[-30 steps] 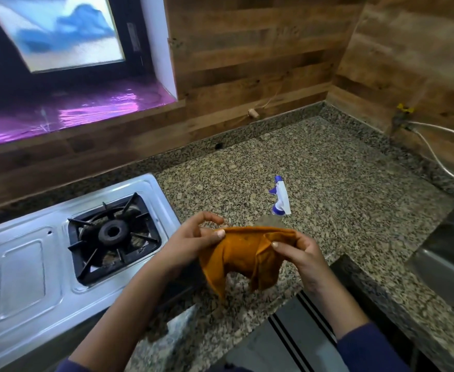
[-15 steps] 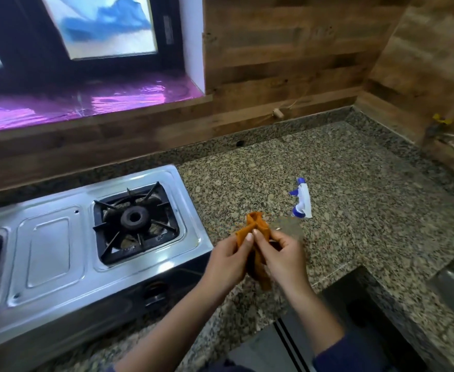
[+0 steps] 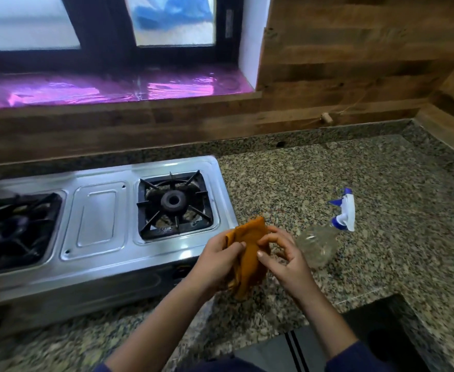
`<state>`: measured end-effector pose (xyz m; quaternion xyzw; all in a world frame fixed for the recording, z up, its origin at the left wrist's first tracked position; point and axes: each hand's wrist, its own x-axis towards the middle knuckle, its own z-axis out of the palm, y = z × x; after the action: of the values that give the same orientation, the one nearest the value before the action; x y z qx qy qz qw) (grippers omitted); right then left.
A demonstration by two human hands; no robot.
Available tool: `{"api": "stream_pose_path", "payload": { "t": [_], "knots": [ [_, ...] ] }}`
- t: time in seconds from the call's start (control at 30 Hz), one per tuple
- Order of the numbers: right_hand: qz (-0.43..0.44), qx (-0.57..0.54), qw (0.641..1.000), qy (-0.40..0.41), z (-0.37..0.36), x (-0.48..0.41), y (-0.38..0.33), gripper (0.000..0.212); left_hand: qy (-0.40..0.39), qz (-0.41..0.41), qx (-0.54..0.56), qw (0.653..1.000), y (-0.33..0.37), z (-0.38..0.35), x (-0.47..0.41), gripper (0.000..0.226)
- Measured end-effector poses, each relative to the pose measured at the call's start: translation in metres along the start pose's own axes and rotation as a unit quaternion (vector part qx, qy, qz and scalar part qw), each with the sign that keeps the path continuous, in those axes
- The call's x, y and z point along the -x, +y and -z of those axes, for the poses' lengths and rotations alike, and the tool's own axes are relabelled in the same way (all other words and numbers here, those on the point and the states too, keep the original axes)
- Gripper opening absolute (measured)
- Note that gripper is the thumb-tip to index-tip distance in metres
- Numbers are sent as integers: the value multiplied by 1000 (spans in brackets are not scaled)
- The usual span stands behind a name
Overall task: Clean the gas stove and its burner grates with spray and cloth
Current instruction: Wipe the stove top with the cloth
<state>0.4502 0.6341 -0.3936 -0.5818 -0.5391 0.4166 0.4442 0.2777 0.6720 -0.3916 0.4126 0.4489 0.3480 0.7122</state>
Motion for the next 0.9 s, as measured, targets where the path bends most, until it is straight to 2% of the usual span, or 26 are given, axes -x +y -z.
{"api": "stream_pose_path", "payload": {
  "t": [0.1,0.17,0.23,0.27,0.33,0.37,0.43,0.57,0.67,0.8,0.9],
  "knots": [
    [30,-43,997,-48,-14,-10,-2,12,4,20,28,999,12,15,4,20],
    [64,-6,998,-11,-28,-18,-6,12,41,-11,7,999,22,29,3,21],
    [56,71,995,44,-46,-31,-6,14,95,-79,-62,990,30,52,3,26],
    [35,142,988,55,-53,-36,-5,17,134,-113,-128,976,34,64,5,30],
    [11,330,944,24,-67,-42,1,42,210,-153,-301,917,37,89,13,39],
    [25,407,913,-1,-72,-42,6,53,233,-156,-385,879,36,101,17,42],
    [74,492,866,-45,-81,-38,12,58,232,-142,-496,824,32,122,21,46],
    [67,506,856,-83,-92,-54,9,58,146,-65,-602,782,20,141,25,51],
    [56,506,856,-90,-98,-102,8,58,139,-60,-638,755,18,141,27,51],
    [61,486,860,-142,-96,-158,6,56,139,-54,-638,755,21,141,28,49],
    [82,458,871,-159,-89,-155,5,54,125,-48,-639,758,24,144,28,49]
  ]
}}
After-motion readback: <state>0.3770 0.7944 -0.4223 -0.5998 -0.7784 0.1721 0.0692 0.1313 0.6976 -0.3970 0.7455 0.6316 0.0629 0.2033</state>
